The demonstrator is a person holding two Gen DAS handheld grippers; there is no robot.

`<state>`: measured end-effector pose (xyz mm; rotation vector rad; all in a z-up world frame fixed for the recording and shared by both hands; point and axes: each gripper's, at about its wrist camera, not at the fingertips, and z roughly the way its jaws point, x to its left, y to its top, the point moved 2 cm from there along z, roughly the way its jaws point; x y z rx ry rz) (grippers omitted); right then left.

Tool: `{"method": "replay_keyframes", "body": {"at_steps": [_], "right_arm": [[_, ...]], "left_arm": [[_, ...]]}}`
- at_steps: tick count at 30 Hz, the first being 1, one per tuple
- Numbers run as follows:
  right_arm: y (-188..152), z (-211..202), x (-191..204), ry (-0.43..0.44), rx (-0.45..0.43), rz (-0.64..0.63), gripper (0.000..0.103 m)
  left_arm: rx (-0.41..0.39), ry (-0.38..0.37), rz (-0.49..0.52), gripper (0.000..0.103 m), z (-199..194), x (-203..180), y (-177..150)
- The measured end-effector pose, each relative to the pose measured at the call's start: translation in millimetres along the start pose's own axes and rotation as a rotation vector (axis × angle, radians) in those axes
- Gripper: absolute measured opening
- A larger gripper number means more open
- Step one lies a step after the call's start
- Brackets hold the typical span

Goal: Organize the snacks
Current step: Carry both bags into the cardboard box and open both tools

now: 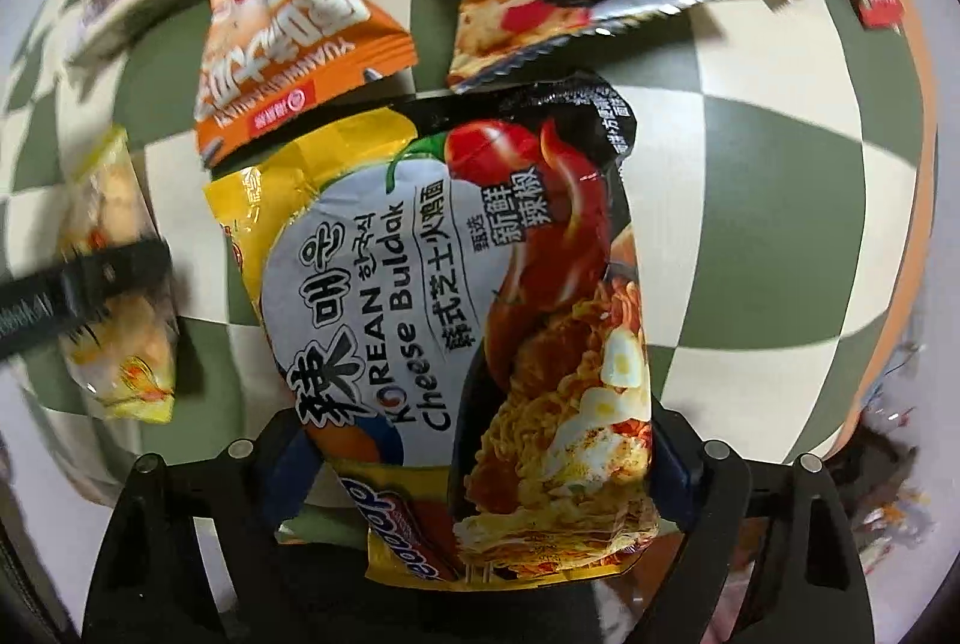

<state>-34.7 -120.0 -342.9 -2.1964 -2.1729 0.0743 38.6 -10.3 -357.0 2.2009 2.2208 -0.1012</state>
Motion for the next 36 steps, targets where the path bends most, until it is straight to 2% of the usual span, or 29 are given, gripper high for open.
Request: {"method": "replay_keyframes", "body": {"at_steps": [4, 7, 9, 11, 15, 18, 23, 25, 26, 30, 33, 36], "right_arm": [[-3.9, -18.5, -14.6, 0.041, -0.002, 0.018, 0.09], [-8.0, -28.6, -15.1, 0.07, -0.013, 0.027, 0.09], [-10.3, -36.9, -14.8, 0.098, -0.02, 0.039, 0.09], [-13.3, -52.1, -15.6, 0.134, -0.042, 0.056, 0.09], [-13.7, -83.8, -22.8, 0.188, -0.101, 0.083, 0.09], [-14.9, -132.0, -35.8, 0.239, -0.151, 0.121, 0.09], [11.2, -191.9, -60.1, 0.304, -0.238, 0.167, 0.09], [34.8, -225.1, -65.7, 0.327, -0.265, 0.177, 0.09], [49.2, -239.4, -72.0, 0.338, -0.286, 0.178, 0.09], [100.0, -275.4, -82.7, 0.352, -0.352, 0.172, 0.09], [152.3, -303.1, -86.4, 0.345, -0.406, 0.149, 0.09], [209.1, -315.3, -90.2, 0.315, -0.424, 0.136, 0.09]], "left_arm": [[-0.017, 0.019, 0.04, 0.047, 0.8, -0.6, -16.6], [-0.033, 0.022, 0.054, 0.045, 0.4, -17.5, -25.8], [-0.042, 0.011, 0.059, 0.044, -1.8, -17.2, -28.3], [-0.055, 0.001, 0.059, 0.043, 1.0, -22.6, -16.8], [-0.109, -0.038, 0.083, 0.042, -20.0, -21.0, -19.1], [-0.164, -0.072, 0.096, 0.042, -42.3, -29.2, -14.1], [-0.247, -0.134, 0.113, 0.042, -90.9, -52.6, 7.4], [-0.284, -0.161, 0.124, 0.042, -140.8, -53.7, 59.0], [-0.298, -0.169, 0.127, 0.042, -170.7, -51.1, 72.9], [-0.363, -0.188, 0.141, 0.042, -244.9, -64.4, 137.8], [-0.396, -0.175, 0.147, 0.042, -274.1, -73.3, 194.5], [-0.386, -0.161, 0.139, 0.042, -281.5, -78.4, 253.2]]}}
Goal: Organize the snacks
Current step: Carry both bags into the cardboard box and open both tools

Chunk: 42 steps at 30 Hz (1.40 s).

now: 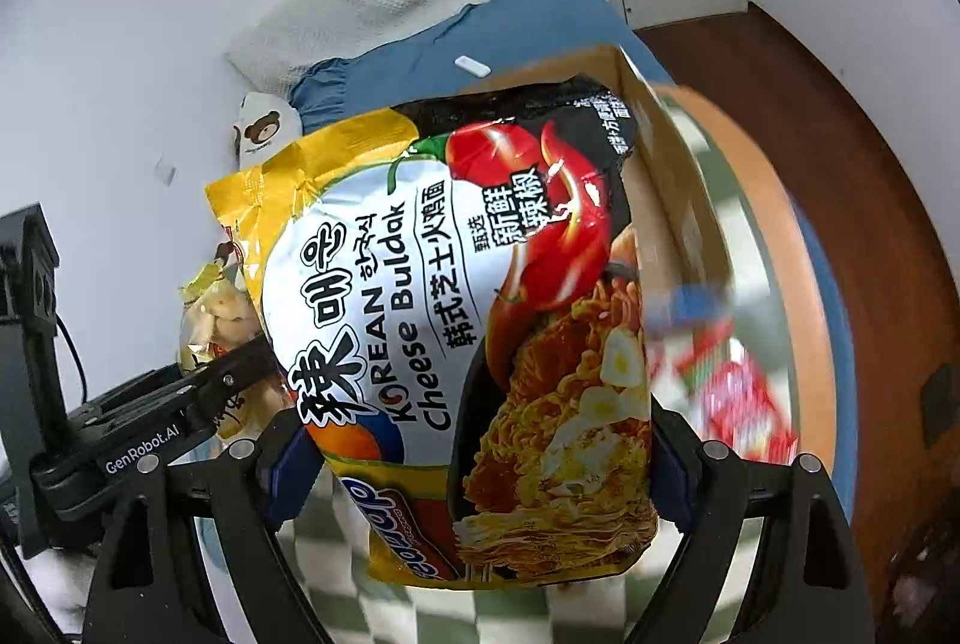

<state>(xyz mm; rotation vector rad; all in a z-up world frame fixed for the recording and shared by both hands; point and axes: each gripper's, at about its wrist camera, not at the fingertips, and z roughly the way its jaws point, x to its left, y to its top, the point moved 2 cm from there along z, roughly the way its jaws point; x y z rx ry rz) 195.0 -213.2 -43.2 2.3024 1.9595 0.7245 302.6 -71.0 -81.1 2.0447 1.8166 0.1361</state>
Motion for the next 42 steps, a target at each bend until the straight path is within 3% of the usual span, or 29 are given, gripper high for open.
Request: {"method": "replay_keyframes", "body": {"at_steps": [3, 6, 13, 18, 20, 22, 26, 32, 42], "right_arm": [[51.6, 35.3, -3.2, -0.017, 0.042, 0.01, 0.09], [92.6, 83.9, -7.8, -0.069, 0.116, 0.006, 0.09], [120.3, 165.1, -10.9, -0.145, 0.272, 0.031, 0.09], [131.8, 211.7, -23.2, -0.168, 0.323, 0.022, 0.091], [129.2, 216.7, -14.9, -0.171, 0.342, 0.013, 0.091], [140.7, 219.3, -13.8, -0.169, 0.338, 0.004, 0.098], [143.8, 218.8, -20.7, -0.16, 0.337, -0.008, 0.099], [139.5, 209.1, -31.4, -0.194, 0.347, -0.054, 0.099], [110.4, 147.1, -24.1, -0.223, 0.261, -0.136, 0.099]], "left_arm": [[0.059, 0.002, -0.024, 0.042, 36.5, 9.8, 53.8], [0.131, 0.013, -0.045, 0.042, 81.0, 19.8, 87.5], [0.304, 0.017, -0.071, 0.042, 173.4, 38.3, 124.3], [0.345, 0.037, -0.079, 0.042, 206.4, 46.3, 131.9], [0.35, 0.041, -0.083, 0.043, 211.5, 48.7, 134.5], [0.351, 0.034, -0.098, 0.047, 213.6, 53.6, 137.5], [0.323, 0.052, -0.101, 0.092, 208.7, 61.8, 143.0], [0.293, 0.044, -0.108, 0.093, 189.2, 66.0, 137.0], [0.197, 0.078, -0.086, 0.093, 134.4, 44.0, 114.5]]}}
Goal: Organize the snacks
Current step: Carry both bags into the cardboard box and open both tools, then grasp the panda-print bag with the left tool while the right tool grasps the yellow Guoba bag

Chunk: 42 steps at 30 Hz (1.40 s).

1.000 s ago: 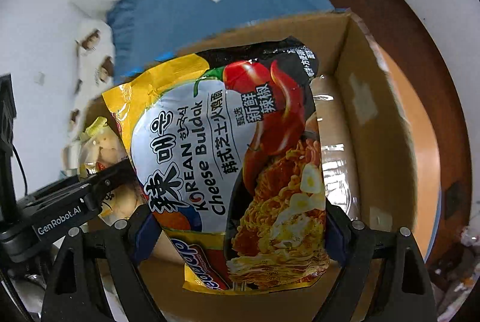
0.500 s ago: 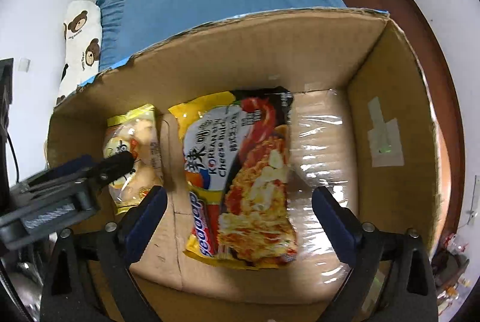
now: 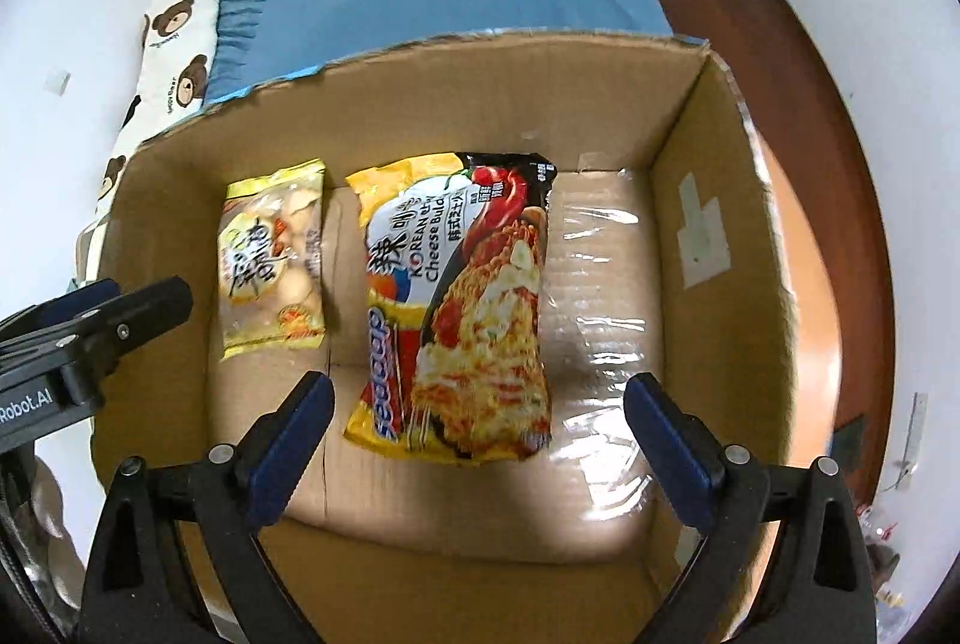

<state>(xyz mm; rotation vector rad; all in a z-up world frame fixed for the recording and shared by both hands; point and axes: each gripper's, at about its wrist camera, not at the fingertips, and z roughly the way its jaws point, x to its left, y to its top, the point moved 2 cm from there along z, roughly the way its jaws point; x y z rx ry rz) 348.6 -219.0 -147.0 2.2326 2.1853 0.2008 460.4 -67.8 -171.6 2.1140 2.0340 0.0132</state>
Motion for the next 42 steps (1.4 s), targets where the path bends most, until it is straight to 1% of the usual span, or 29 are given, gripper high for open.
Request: {"method": "replay_keyframes", "body": {"at_steps": [1, 4, 6, 10, 13, 16, 18, 20, 21, 23, 24, 26, 27, 28, 30, 32, 35, 37, 39, 41, 42], "right_arm": [[-6.6, -9.3, -1.2, -0.003, -0.013, -0.005, 0.099], [-12.1, -27.2, 6.5, -0.006, -0.048, -0.02, 0.099], [-21.3, -45.3, 10.3, -0.006, -0.086, -0.032, 0.099], [-31.3, -75.0, 18.8, 0.007, -0.149, -0.04, 0.099], [-46.8, -99.2, 21.5, 0.026, -0.195, -0.041, 0.099], [-75.9, -120.1, 20.5, 0.064, -0.229, -0.036, 0.099], [-95.0, -119.7, 19.4, 0.079, -0.233, -0.034, 0.099], [-129.3, -112.1, 13.6, 0.103, -0.216, -0.022, 0.099], [-139.9, -106.6, 11.4, 0.108, -0.206, -0.019, 0.099], [-178.8, -87.4, 0.5, 0.132, -0.166, 0.012, 0.099], [-189.4, -77.5, -3.1, 0.136, -0.151, 0.022, 0.098], [-223.5, -54.7, -16.3, 0.141, -0.103, 0.06, 0.091], [-232.3, -47.5, -20.5, 0.146, -0.086, 0.076, 0.086], [-243.8, -38.0, -26.2, 0.157, -0.063, 0.098, 0.08], [-262.3, -21.7, -35.1, 0.173, -0.023, 0.134, 0.077], [-275.7, -13.1, -38.5, 0.168, -0.019, 0.136, 0.077], [-284.8, -6.9, -37.6, 0.147, -0.024, 0.11, 0.077], [-288.3, -5.7, -36.8, 0.138, -0.027, 0.1, 0.077], [-288.6, -6.3, -35.2, 0.127, -0.033, 0.085, 0.077], [-287.7, -4.3, -30.8, 0.117, -0.026, 0.065, 0.077], [-286.6, -2.6, -26.5, 0.113, -0.021, 0.055, 0.077]], "left_arm": [[-0.014, -0.001, 0.002, 0.093, -7.0, -0.2, -6.4], [-0.052, -0.009, 0.006, 0.093, -29.2, -3.2, -21.2], [-0.085, -0.022, 0.004, 0.093, -47.1, -4.0, -30.9], [-0.143, -0.035, 0.003, 0.093, -80.0, -5.6, -48.4], [-0.186, -0.042, 0.003, 0.093, -101.5, -6.5, -65.3], [-0.227, -0.046, -0.005, 0.093, -120.0, -4.9, -91.2], [-0.25, -0.029, -0.007, 0.093, -124.4, -1.9, -116.2], [-0.256, -0.004, -0.002, 0.093, -120.9, 0.6, -142.1], [-0.247, 0.018, 0.002, 0.093, -113.2, 3.7, -163.8], [-0.209, 0.029, -0.006, 0.093, -96.1, 8.0, -195.5], [-0.152, 0.017, -0.009, 0.093, -76.2, 9.7, -218.6], [-0.047, -0.024, -0.017, 0.093, -43.9, 9.7, -246.7], [0.017, -0.05, -0.022, 0.093, -23.1, 8.0, -261.5], [0.064, -0.066, -0.024, 0.093, -4.0, 5.1, -274.4], [0.113, -0.095, -0.016, 0.092, 24.0, -3.4, -287.9], [0.152, -0.106, -0.017, 0.092, 47.0, -9.8, -291.4], [0.166, -0.119, -0.03, 0.092, 70.8, -15.7, -288.8], [0.185, -0.142, -0.042, 0.083, 84.7, -19.5, -287.8], [0.205, -0.139, -0.044, 0.056, 93.9, -20.2, -290.2], [0.193, -0.12, -0.035, 0.051, 94.0, -18.6, -291.5], [0.187, -0.116, -0.036, 0.045, 92.2, -16.7, -293.7]]}}
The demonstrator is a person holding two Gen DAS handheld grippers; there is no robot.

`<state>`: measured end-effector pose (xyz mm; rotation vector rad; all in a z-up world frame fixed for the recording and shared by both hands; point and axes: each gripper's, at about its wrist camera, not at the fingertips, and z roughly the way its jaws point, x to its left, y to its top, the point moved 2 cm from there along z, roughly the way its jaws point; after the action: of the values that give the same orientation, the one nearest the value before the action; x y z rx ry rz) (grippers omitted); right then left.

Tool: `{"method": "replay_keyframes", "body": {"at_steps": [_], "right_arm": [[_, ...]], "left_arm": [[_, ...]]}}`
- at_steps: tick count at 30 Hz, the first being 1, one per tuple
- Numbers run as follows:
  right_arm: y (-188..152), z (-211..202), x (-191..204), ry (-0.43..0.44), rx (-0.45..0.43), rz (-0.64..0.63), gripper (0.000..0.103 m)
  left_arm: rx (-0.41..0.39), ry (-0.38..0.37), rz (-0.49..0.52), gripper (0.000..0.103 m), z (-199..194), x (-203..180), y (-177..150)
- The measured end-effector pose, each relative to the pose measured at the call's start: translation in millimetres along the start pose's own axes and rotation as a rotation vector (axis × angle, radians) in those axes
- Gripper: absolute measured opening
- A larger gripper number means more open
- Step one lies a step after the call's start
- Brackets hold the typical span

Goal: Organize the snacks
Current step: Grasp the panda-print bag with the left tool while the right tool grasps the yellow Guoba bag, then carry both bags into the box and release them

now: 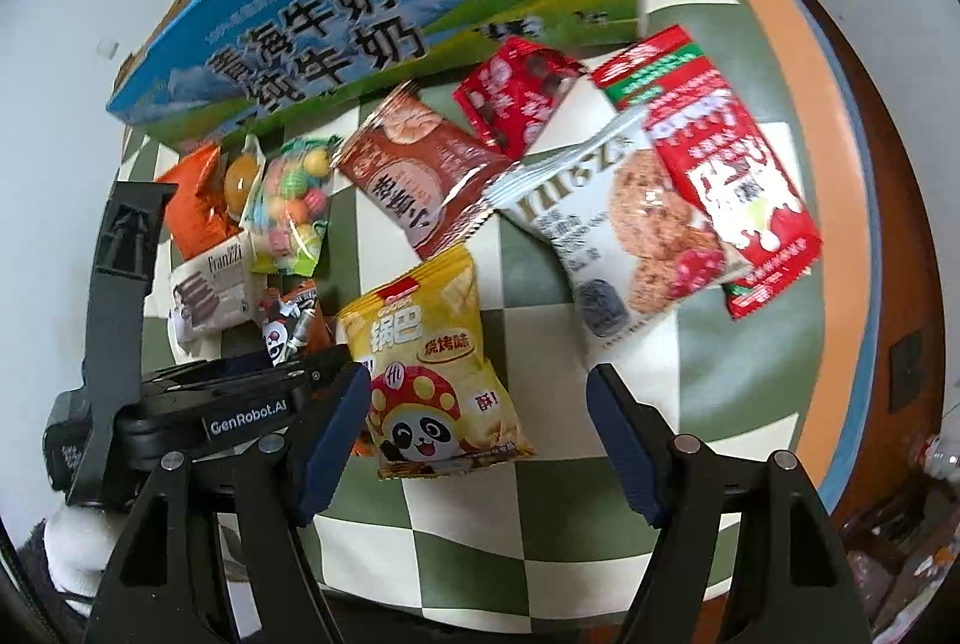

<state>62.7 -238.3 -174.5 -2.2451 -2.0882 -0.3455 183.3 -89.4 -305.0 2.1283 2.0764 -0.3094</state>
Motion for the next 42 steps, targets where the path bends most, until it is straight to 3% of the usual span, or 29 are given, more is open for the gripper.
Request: {"method": "replay_keyframes", "body": {"at_steps": [7, 11, 19, 25, 30, 35, 42], "right_arm": [[1.4, 37.4, 36.1, -0.052, 0.075, -0.102, 0.077], [-5.6, 57.5, 41.3, -0.085, 0.109, -0.105, 0.072], [-21.7, 69.0, 32.6, -0.086, 0.128, -0.073, 0.071], [-33.6, 85.4, 39.5, -0.162, 0.125, -0.153, 0.069], [-48.0, 68.0, 38.6, -0.131, 0.078, -0.126, 0.054], [-54.3, 39.4, 26.6, -0.068, 0.044, -0.071, 0.052], [-30.7, -32.5, 16.6, 0.047, -0.052, -0.007, 0.052]], "left_arm": [[-0.004, 0.058, -0.039, 0.043, -8.0, 25.0, -32.7], [0.016, 0.028, -0.081, 0.043, 4.9, 35.5, -38.9], [0.032, 0.015, -0.069, 0.049, 15.0, 35.9, -38.2], [0.022, 0.036, -0.073, 0.047, 13.1, 33.4, -28.7], [0.011, 0.05, -0.03, 0.042, 7.4, 17.6, -42.0], [0.005, 0.011, -0.007, 0.042, -12.7, 6.1, -53.0], [-0.136, -0.089, 0.045, 0.042, -100.8, -24.8, -37.5]]}}
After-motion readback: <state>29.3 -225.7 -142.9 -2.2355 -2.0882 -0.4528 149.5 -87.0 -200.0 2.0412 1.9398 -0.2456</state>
